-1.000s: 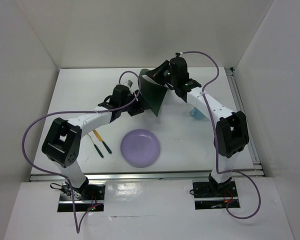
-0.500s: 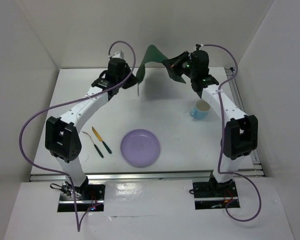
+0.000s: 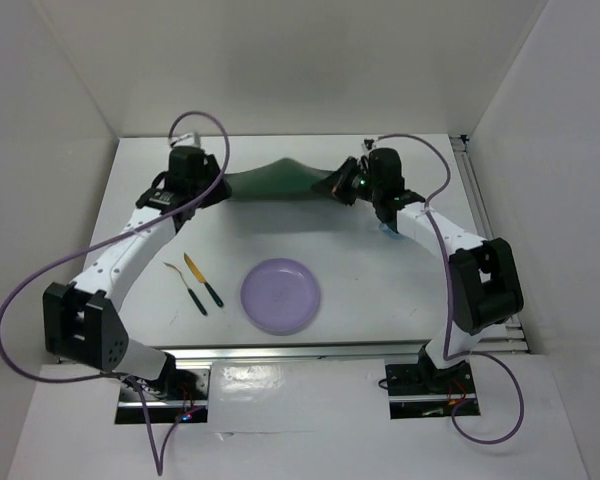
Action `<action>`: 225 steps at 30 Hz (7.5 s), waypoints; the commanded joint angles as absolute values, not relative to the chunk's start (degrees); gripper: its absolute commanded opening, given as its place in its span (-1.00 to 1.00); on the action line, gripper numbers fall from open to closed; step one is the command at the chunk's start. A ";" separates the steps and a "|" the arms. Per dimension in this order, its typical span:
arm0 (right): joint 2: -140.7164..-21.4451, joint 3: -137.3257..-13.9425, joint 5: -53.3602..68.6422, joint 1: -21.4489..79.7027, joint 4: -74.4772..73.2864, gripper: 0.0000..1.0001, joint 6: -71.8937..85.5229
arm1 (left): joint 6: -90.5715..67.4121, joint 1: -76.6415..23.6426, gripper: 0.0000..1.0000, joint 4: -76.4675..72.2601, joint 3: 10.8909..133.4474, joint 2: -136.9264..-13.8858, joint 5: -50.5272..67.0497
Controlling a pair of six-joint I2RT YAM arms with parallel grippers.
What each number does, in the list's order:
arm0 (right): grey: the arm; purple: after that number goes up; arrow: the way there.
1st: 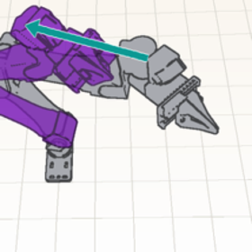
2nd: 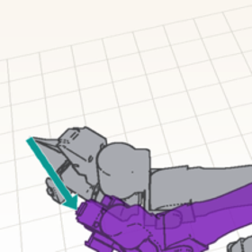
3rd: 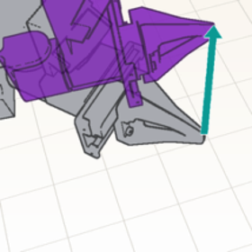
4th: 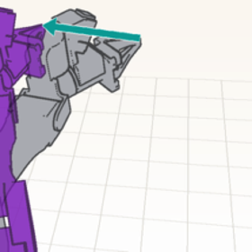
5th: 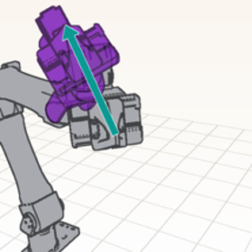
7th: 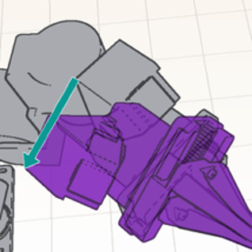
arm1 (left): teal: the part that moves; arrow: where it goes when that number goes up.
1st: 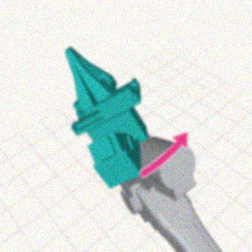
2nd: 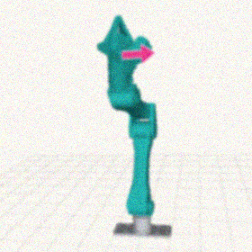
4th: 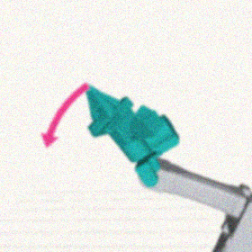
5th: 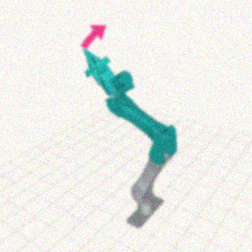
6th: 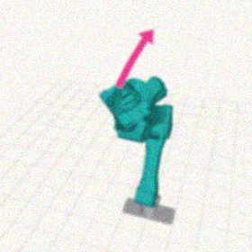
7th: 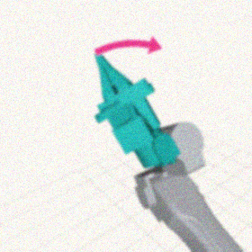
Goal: Set the dinner table for one person
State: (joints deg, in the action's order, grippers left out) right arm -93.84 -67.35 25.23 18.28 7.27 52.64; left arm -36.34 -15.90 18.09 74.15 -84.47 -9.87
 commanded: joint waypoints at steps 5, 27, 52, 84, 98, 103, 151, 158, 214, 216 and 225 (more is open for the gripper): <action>-91.05 -56.52 25.76 20.92 6.33 -1.00 47.72 | -38.77 -8.53 0.45 19.68 66.27 -75.67 -9.24; -96.94 -69.34 18.20 23.47 -22.41 0.68 32.70 | -41.57 -8.53 -1.00 31.99 79.10 -105.00 2.90; -121.29 -83.79 -0.01 19.86 -27.69 -1.00 38.76 | -41.57 -9.67 -1.00 45.16 110.35 -134.72 -5.19; -119.63 -84.02 -3.78 21.09 -30.23 -1.00 36.74 | -39.02 -8.61 -1.00 46.76 101.78 -125.43 -10.98; -96.63 -76.34 2.09 27.15 -30.77 0.44 31.29 | -35.33 -8.61 0.05 49.58 96.63 -101.54 -11.35; -85.27 -59.70 12.47 31.89 -25.49 0.73 31.99 | -34.19 -8.61 0.07 44.39 83.78 -88.52 -6.60; -121.28 -101.25 12.66 21.27 -32.08 -1.00 37.61 | -34.63 -9.58 0.17 49.03 81.29 -81.21 -13.36; -123.22 -98.88 13.97 20.04 -28.65 -1.00 40.17 | -34.10 -8.09 0.26 47.55 78.93 -79.37 -9.41; -100.02 -77.16 1.68 -5.19 -33.13 -0.38 28.21 | -34.10 -8.09 0.26 45.88 80.42 -82.18 -4.04; -100.55 -79.61 -1.74 -3.27 -35.23 -0.91 28.21 | -34.10 -8.09 0.26 45.35 80.42 -82.79 -3.52; -102.28 -96.03 -13.80 4.83 -37.95 -1.00 29.53 | -34.63 -8.09 0.29 45.35 81.56 -83.32 -2.38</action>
